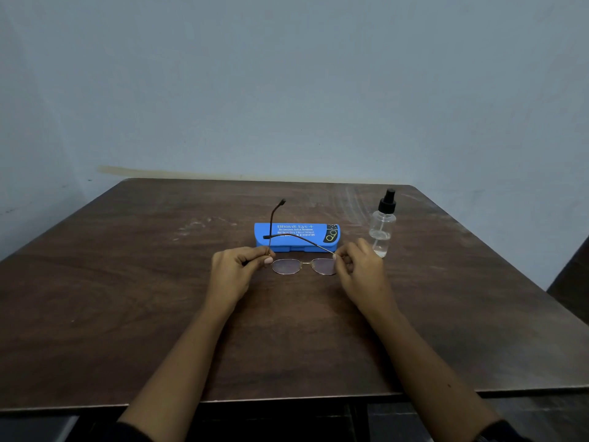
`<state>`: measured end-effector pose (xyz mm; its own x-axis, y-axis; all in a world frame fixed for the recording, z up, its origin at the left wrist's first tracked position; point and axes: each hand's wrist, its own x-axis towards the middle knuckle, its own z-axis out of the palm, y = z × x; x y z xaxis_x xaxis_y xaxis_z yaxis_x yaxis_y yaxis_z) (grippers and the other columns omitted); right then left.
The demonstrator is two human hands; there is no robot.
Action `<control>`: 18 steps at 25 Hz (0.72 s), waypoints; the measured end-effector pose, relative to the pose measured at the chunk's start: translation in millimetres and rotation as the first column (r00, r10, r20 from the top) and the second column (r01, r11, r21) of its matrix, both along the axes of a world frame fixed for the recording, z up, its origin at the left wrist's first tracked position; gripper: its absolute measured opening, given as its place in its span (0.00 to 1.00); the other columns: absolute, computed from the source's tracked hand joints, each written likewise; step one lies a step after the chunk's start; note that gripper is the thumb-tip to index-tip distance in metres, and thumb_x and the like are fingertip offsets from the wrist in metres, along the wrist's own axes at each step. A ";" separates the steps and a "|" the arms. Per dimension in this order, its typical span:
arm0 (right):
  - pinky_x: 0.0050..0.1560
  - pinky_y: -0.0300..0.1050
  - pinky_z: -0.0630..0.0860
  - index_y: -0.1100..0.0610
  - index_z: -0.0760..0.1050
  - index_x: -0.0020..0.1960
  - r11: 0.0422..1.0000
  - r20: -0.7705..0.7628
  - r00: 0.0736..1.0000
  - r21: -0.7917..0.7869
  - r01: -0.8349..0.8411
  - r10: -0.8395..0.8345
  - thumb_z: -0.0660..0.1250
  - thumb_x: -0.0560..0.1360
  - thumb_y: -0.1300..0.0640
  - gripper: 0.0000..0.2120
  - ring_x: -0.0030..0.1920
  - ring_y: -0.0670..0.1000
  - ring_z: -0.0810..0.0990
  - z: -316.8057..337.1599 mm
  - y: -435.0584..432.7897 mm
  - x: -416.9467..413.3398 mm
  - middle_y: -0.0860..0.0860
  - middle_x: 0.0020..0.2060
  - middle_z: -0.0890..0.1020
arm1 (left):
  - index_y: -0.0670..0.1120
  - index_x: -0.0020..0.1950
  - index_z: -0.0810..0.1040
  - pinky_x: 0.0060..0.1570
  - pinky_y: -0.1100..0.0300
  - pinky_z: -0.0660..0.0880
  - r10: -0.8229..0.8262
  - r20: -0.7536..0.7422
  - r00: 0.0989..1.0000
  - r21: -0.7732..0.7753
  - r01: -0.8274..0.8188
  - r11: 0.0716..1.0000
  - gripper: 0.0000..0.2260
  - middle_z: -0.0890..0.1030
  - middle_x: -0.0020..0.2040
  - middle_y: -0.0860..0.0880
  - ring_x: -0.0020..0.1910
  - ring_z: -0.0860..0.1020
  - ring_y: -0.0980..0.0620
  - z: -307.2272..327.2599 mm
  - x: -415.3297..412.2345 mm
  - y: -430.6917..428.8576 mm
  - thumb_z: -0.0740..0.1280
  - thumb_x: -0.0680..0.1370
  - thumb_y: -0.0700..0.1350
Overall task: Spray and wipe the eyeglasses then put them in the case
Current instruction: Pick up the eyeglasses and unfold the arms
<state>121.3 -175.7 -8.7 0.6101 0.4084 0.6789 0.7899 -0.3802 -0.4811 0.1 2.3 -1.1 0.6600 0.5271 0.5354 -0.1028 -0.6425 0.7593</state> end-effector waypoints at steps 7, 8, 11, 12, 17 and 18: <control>0.36 0.57 0.76 0.63 0.74 0.39 1.000 -0.023 1.000 -0.006 0.012 -0.012 0.65 0.71 0.64 0.03 0.35 0.56 0.76 2.3 1.0 -3.8 0.57 0.38 0.75 | 0.42 0.42 0.84 0.39 0.78 0.68 0.005 -0.011 1.000 -0.013 -0.005 1.000 0.04 0.77 0.28 0.73 0.33 0.77 0.72 -0.2 -0.6 0.9 0.71 0.69 0.37; 0.36 0.57 0.76 0.63 0.74 0.39 1.000 -0.027 1.000 -0.013 0.014 -0.015 0.65 0.71 0.64 0.03 0.35 0.55 0.76 2.7 0.9 -4.3 0.56 0.38 0.75 | 0.42 0.42 0.84 0.39 0.77 0.68 0.008 -0.010 1.000 -0.010 -0.008 1.000 0.04 0.77 0.28 0.74 0.33 0.77 0.70 0.0 -0.9 1.0 0.71 0.69 0.37; 0.36 0.55 0.75 0.63 0.74 0.39 0.999 -0.018 1.000 -0.028 0.017 -0.018 0.65 0.72 0.64 0.03 0.35 0.55 0.75 4.4 0.7 -6.5 0.56 0.38 0.75 | 0.42 0.41 0.84 0.38 0.76 0.68 0.007 -0.001 1.000 0.000 -0.007 1.000 0.03 0.77 0.29 0.73 0.34 0.77 0.68 0.9 -1.3 0.4 0.71 0.69 0.38; 0.35 0.53 0.74 0.63 0.74 0.39 0.999 -0.011 1.000 -0.034 0.024 -0.025 0.65 0.72 0.64 0.04 0.35 0.55 0.75 5.0 0.8 -7.4 0.56 0.38 0.75 | 0.42 0.41 0.84 0.39 0.76 0.69 0.005 0.004 1.000 -0.004 -0.004 1.000 0.03 0.77 0.29 0.73 0.34 0.77 0.69 0.8 -1.4 0.5 0.72 0.69 0.38; 0.34 0.41 0.64 0.63 0.71 0.38 0.997 -0.090 0.994 0.029 0.069 -0.066 0.62 0.75 0.63 0.07 0.33 0.50 0.69 7.4 -0.2 -6.7 0.53 0.36 0.72 | 0.42 0.42 0.85 0.45 0.64 0.74 0.005 0.002 1.000 -0.035 -0.005 0.999 0.04 0.78 0.29 0.73 0.36 0.79 0.66 1.2 -1.1 -0.3 0.72 0.68 0.38; 0.33 0.37 0.64 0.63 0.71 0.38 0.997 -0.109 0.992 0.050 0.062 -0.056 0.62 0.75 0.64 0.07 0.34 0.50 0.69 7.0 -0.4 -5.4 0.53 0.36 0.72 | 0.42 0.42 0.85 0.46 0.63 0.74 0.007 0.001 1.000 -0.034 -0.007 0.999 0.04 0.78 0.29 0.73 0.36 0.79 0.66 1.1 -1.1 -0.2 0.72 0.68 0.38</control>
